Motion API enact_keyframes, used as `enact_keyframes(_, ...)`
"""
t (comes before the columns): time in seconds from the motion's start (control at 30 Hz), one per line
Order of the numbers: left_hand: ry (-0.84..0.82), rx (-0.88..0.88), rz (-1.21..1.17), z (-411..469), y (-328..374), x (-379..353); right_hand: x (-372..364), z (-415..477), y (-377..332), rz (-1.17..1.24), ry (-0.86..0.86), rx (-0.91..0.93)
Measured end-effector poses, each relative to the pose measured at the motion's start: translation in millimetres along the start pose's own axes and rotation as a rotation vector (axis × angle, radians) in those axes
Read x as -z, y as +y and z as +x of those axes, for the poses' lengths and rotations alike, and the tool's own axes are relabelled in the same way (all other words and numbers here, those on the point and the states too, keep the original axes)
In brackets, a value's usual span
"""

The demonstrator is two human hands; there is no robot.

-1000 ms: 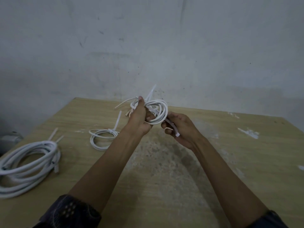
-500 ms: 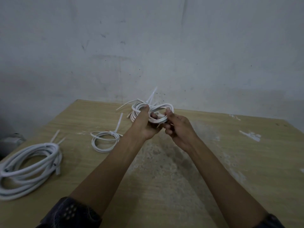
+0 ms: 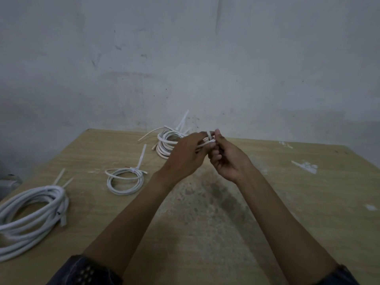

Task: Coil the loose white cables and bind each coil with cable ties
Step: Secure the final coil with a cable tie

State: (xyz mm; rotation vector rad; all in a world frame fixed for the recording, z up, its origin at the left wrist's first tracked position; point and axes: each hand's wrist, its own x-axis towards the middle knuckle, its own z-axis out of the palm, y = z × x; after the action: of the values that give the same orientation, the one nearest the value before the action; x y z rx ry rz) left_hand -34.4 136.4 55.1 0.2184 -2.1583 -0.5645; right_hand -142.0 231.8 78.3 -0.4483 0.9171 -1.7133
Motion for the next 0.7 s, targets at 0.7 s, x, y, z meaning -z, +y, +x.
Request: enact_keyframes(0.7,0.164,0.227,-0.180,5.1,13.4,25.6,-21.3,-26.1,1.6,-0.922,0.034,0.807)
